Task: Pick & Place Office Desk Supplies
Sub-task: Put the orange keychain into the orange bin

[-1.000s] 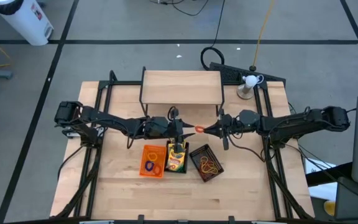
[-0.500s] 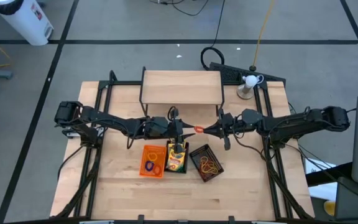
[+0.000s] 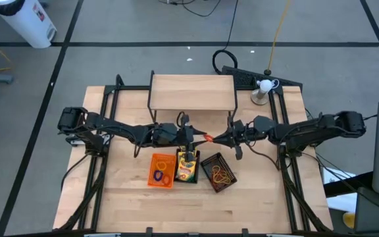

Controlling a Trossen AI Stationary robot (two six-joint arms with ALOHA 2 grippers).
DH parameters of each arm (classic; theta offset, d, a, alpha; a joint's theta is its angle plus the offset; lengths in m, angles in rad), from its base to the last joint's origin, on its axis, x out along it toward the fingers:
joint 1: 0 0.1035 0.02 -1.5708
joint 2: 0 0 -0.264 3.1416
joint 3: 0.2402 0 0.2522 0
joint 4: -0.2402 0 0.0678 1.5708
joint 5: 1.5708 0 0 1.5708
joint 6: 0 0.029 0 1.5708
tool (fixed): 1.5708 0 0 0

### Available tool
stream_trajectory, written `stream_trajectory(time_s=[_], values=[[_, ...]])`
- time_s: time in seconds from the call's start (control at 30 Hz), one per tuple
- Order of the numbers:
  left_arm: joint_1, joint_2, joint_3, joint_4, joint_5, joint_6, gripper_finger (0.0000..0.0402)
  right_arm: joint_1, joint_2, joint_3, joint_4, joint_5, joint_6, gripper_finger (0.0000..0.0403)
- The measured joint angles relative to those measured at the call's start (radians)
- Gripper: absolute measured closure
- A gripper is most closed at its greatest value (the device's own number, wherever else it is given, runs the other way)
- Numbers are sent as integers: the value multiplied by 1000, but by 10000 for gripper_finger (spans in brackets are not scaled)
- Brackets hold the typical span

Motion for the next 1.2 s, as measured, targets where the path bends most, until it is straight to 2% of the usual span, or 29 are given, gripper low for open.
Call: stream_trajectory(time_s=[0.3,0.4,0.53,0.77,0.97,1.2], values=[[0,0,0,-10,0,8,266,0,29,0,83,-1,6,403],[0,0,0,-17,-2,21,298,0,29,0,86,-1,6,403],[0,0,0,-16,-2,4,379,0,29,0,86,-1,4,402],[-1,0,0,0,-6,16,391,0,29,0,103,0,-17,394],[-23,-27,0,-41,-54,24,393,0,29,0,124,2,-42,345],[-98,-159,0,-303,-198,2,394,0,28,0,127,2,-87,262]])
